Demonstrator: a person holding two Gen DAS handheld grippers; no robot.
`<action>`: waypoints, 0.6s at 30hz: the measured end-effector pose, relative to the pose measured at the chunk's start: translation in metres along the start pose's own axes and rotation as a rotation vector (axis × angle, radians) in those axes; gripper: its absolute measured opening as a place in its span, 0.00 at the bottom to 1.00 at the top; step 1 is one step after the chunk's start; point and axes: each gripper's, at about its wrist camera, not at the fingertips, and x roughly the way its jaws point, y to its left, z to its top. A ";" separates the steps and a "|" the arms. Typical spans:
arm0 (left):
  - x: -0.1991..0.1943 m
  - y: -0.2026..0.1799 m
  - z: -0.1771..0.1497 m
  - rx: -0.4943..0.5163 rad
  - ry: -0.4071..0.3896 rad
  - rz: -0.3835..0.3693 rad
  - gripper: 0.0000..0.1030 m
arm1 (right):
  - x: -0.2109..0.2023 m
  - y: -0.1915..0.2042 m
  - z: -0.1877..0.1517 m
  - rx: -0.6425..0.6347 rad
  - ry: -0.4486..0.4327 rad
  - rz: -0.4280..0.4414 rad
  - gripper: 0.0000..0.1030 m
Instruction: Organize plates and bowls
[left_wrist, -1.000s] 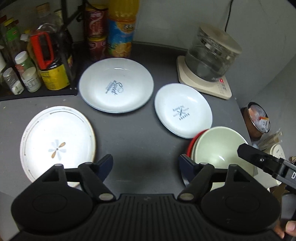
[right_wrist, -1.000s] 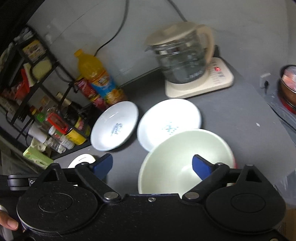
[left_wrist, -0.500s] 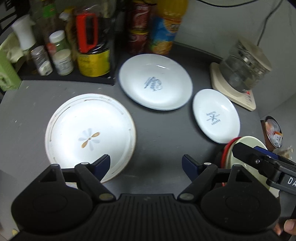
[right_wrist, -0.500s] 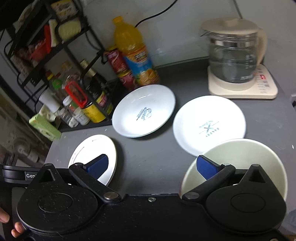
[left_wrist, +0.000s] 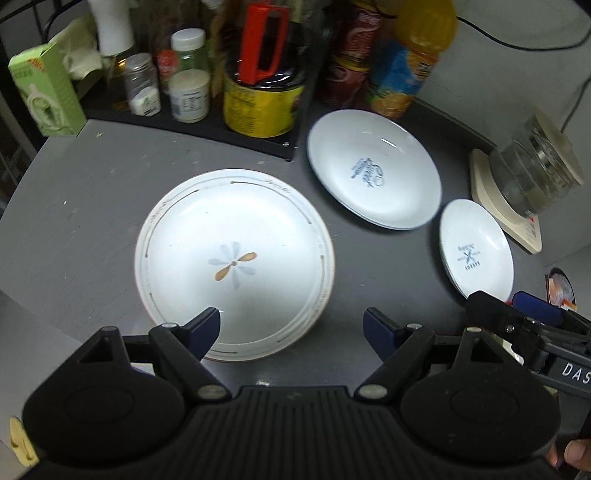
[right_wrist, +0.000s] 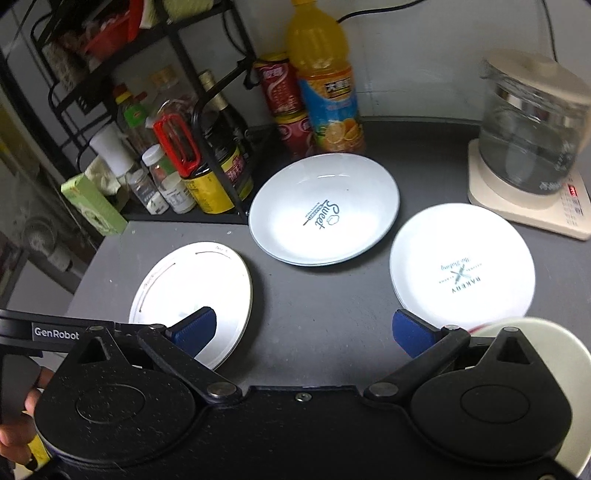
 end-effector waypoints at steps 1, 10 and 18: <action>0.001 0.003 0.000 -0.008 0.002 0.001 0.81 | 0.002 0.002 0.001 -0.009 0.005 -0.001 1.00; 0.019 0.023 0.006 -0.045 0.041 0.005 0.81 | 0.030 0.017 0.010 -0.041 0.060 -0.017 1.00; 0.034 0.034 0.021 -0.053 0.054 -0.005 0.81 | 0.045 0.028 0.011 -0.088 0.088 -0.088 1.00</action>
